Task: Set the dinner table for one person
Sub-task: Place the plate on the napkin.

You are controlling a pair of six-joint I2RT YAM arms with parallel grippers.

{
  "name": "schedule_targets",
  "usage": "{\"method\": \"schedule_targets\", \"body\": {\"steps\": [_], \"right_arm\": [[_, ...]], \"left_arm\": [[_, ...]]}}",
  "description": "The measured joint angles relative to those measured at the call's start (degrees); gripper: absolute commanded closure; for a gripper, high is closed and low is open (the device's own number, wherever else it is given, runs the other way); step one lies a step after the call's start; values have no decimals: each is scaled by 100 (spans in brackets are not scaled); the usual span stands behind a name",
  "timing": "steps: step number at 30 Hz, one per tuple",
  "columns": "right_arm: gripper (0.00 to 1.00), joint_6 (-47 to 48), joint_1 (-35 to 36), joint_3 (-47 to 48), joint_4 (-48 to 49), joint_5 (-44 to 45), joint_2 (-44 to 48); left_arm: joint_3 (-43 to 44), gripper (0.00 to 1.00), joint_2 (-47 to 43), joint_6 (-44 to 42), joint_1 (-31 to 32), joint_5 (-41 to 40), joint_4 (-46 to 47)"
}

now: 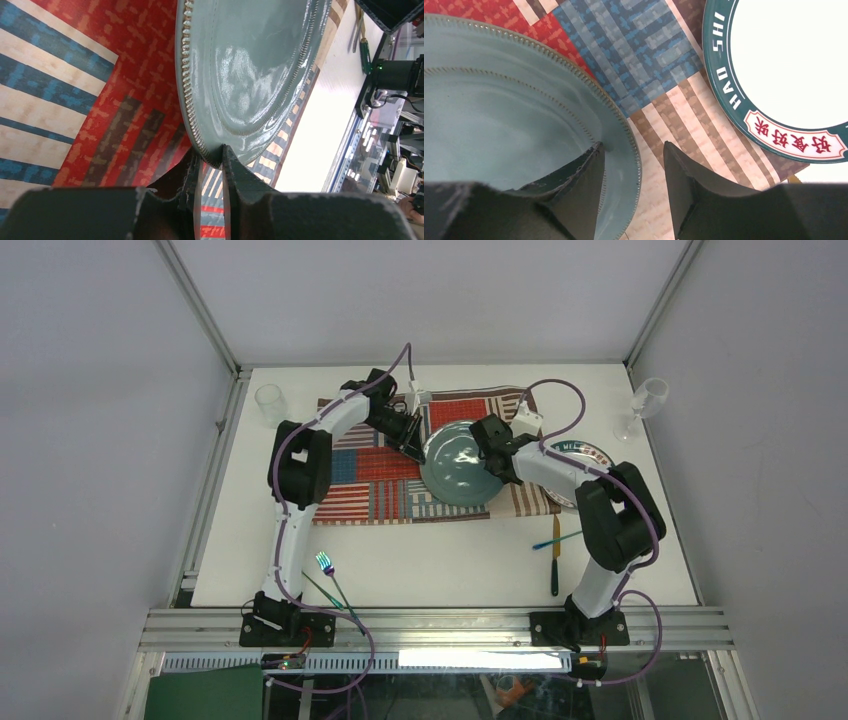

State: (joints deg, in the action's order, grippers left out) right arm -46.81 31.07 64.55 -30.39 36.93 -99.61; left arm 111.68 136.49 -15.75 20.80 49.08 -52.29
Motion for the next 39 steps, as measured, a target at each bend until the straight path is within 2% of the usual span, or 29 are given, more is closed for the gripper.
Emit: {"method": "schedule_targets", "body": {"steps": [2, 6, 10, 14, 22, 29, 31, 32, 34, 35, 36, 37, 39], "right_arm": [[50, 17, 4, 0, 15, 15, 0], [50, 50, 9, 0, 35, 33, 0], [50, 85, 9, 0, 42, 33, 0], [50, 94, 9, 0, 72, 17, 0], [50, 173, 9, -24, 229, -11, 2], [50, 457, 9, -83, 393, -37, 114], [54, 654, 9, -81, 466, -26, 201], [60, 767, 2, -68, 501, -22, 243], [78, 1005, -31, 46, 531, -13, 258], [94, 1134, -59, 114, 549, -17, 247], [100, 1239, -107, 221, 553, -28, 232], [100, 1366, -177, 365, 566, -42, 192], [100, 1550, -341, 699, 608, -103, 55]], "left_arm": [[0, 89, 0, 50, 17, -109, 0], [0, 68, -2, 166, 28, -240, 15], [-50, 57, 0, 120, 87, -649, 168], [-48, 49, -2, 197, 103, -688, 208], [4, 46, -24, 321, 103, -745, 184], [4, 45, -426, 271, 92, -1849, 339], [2, 50, -671, 234, 39, -2218, 348], [-7, 56, -820, 214, -2, -2369, 361], [-31, 74, -1134, 168, -120, -2568, 409], [-59, 83, -1276, 155, -188, -2649, 437], [-83, 95, -1370, 168, -243, -2688, 446], [-144, 100, -1475, 129, -328, -2739, 494], [-256, 100, -1539, 144, -444, -2820, 540]]}}
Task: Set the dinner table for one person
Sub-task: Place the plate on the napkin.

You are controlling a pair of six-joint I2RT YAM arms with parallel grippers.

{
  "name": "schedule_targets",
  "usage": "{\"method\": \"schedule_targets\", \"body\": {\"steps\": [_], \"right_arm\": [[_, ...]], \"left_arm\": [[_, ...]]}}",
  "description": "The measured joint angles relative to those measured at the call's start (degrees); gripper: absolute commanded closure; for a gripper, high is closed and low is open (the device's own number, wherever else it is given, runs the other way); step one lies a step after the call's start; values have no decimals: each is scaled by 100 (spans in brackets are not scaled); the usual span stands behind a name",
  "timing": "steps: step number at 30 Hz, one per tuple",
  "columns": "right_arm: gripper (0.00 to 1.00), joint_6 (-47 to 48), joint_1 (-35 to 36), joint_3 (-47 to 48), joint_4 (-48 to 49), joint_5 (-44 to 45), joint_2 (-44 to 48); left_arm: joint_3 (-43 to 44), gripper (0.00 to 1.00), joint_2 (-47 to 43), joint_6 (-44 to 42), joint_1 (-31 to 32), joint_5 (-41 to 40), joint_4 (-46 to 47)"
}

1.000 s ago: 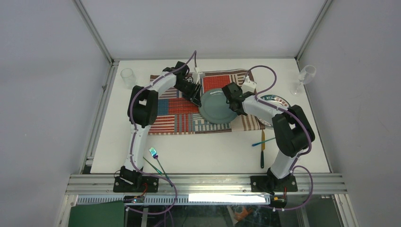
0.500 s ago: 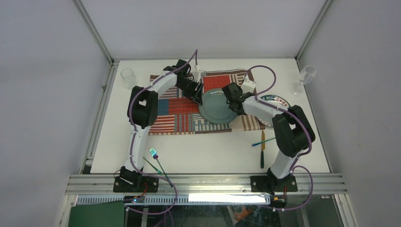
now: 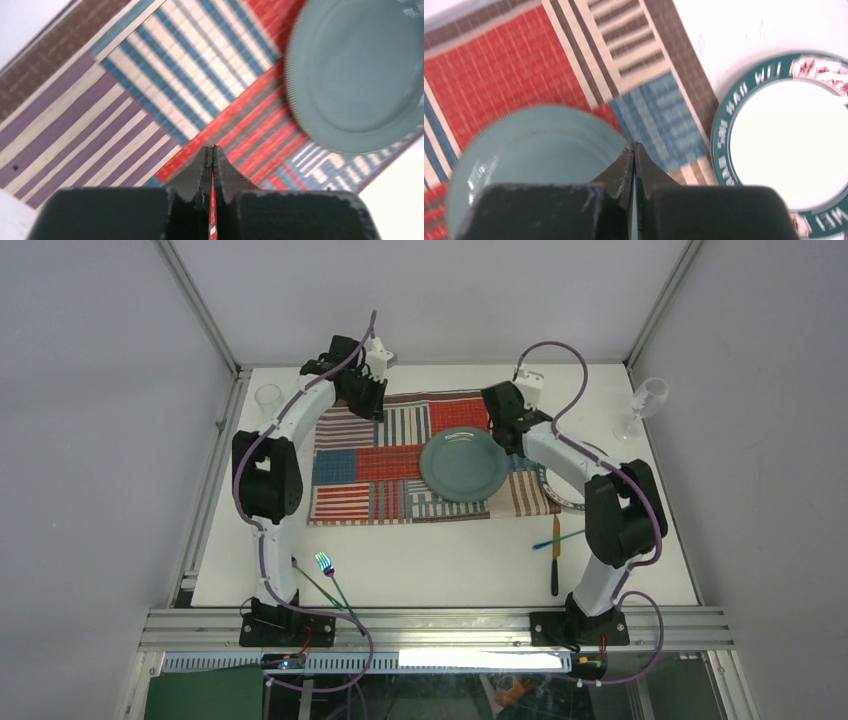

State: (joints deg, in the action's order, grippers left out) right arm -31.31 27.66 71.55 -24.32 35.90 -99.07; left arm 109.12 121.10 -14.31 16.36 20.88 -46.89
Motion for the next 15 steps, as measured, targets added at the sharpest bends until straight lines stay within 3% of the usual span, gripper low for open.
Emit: {"method": "schedule_targets", "body": {"steps": [8, 15], "right_arm": [[100, 616, -752, 1165, 81, -560, -776], [100, 778, -1220, 1268, 81, -1307, -1115]], "left_arm": [[-442, 100, 393, -2, -212, -407, -17], [-455, 100, 621, 20, -208, -542, -15]]}}
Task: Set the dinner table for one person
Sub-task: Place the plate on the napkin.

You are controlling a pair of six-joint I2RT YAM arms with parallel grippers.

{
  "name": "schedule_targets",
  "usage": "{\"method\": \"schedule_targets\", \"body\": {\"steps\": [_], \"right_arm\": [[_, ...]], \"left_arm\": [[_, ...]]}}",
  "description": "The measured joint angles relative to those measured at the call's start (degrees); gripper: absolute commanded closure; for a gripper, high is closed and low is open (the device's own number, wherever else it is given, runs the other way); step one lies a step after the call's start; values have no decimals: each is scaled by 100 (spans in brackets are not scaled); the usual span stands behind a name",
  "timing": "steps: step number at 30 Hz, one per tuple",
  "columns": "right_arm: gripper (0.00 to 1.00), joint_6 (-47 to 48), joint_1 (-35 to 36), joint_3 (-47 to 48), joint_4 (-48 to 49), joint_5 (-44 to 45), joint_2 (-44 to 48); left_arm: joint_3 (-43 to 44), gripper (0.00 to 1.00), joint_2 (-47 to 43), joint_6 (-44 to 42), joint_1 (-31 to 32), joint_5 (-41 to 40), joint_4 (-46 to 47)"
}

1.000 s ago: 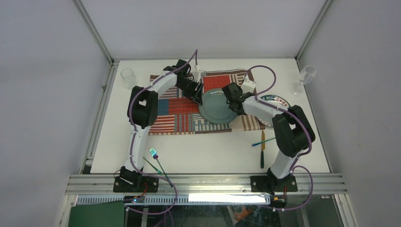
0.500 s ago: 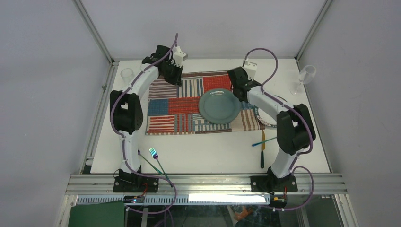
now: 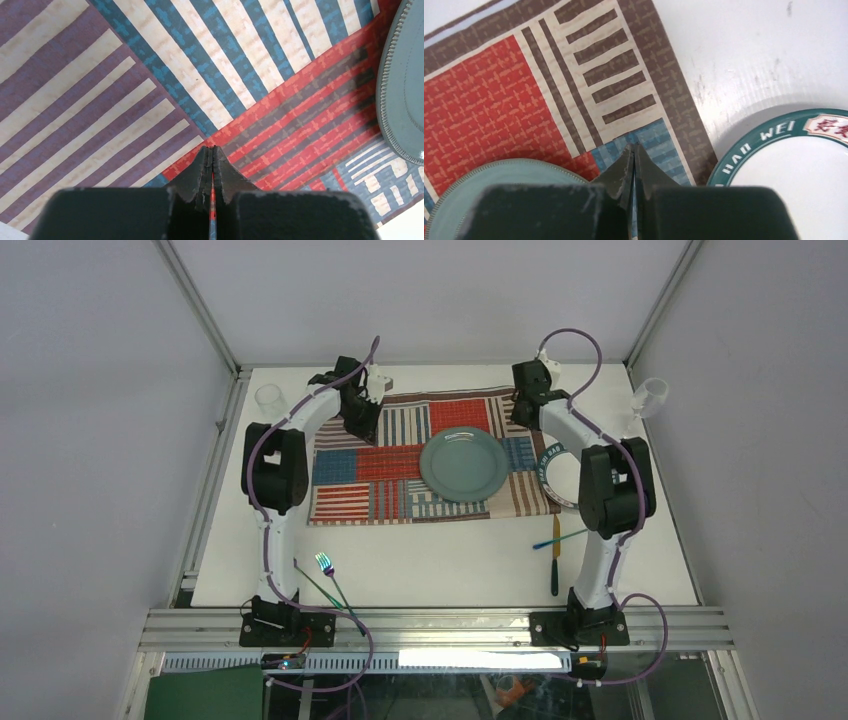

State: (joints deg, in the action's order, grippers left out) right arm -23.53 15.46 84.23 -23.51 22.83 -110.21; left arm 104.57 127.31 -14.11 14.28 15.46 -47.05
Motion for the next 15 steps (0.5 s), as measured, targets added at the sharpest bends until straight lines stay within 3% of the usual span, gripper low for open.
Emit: {"method": "schedule_targets", "body": {"steps": [15], "right_arm": [[100, -17, 13, -74, -15, -1051, -525]], "left_arm": [[527, 100, 369, 146, -2, 0, 4]]}}
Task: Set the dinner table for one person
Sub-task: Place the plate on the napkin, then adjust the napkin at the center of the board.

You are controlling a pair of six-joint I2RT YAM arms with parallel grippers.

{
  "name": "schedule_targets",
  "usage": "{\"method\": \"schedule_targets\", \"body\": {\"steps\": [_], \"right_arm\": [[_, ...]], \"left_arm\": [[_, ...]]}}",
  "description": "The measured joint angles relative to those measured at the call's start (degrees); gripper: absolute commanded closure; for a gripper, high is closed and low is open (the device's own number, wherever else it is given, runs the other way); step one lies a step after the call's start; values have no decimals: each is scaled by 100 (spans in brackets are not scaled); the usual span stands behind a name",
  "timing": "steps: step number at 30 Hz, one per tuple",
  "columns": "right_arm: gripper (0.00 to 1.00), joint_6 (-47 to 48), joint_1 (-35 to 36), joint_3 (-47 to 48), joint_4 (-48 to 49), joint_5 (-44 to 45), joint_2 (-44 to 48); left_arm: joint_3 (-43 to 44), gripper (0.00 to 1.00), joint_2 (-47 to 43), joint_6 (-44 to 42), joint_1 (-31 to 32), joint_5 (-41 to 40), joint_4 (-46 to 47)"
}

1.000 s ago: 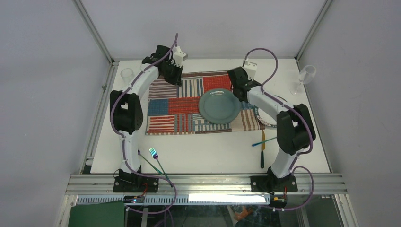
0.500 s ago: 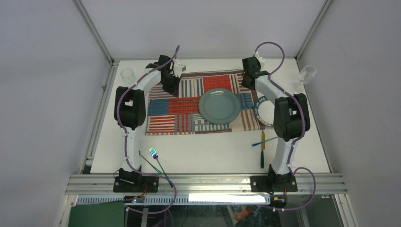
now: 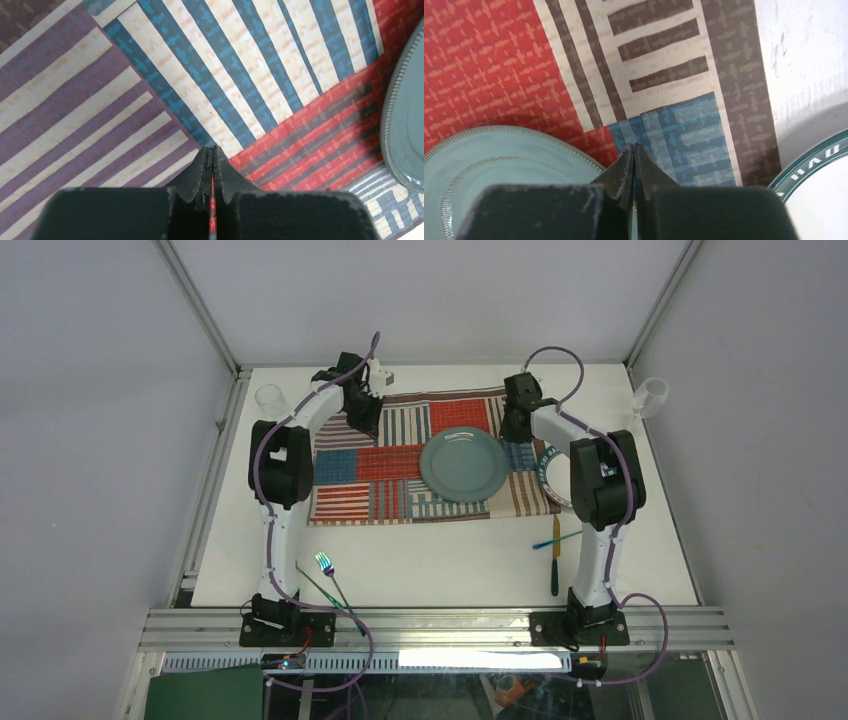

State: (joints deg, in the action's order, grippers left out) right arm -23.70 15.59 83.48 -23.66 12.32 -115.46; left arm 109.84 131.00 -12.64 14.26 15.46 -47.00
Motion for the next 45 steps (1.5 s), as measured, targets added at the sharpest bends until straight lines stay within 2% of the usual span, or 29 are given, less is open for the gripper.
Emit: {"method": "schedule_targets", "body": {"steps": [21, 28, 42, 43, 45], "right_arm": [[100, -212, 13, -640, 485, -404, 107], [100, -354, 81, -977, 835, -293, 269], [100, -463, 269, -1182, 763, -50, 442], [100, -463, 271, -1180, 761, -42, 442], [92, -442, 284, -1137, 684, -9, 442]], "left_arm": [[686, 100, 575, 140, 0, -48, -181], [1036, 100, 780, 162, 0, -50, -260], [1152, 100, 850, 160, 0, -66, -295], [1152, 97, 848, 160, 0, -66, -295], [1152, 79, 848, 162, 0, -68, -295]]}}
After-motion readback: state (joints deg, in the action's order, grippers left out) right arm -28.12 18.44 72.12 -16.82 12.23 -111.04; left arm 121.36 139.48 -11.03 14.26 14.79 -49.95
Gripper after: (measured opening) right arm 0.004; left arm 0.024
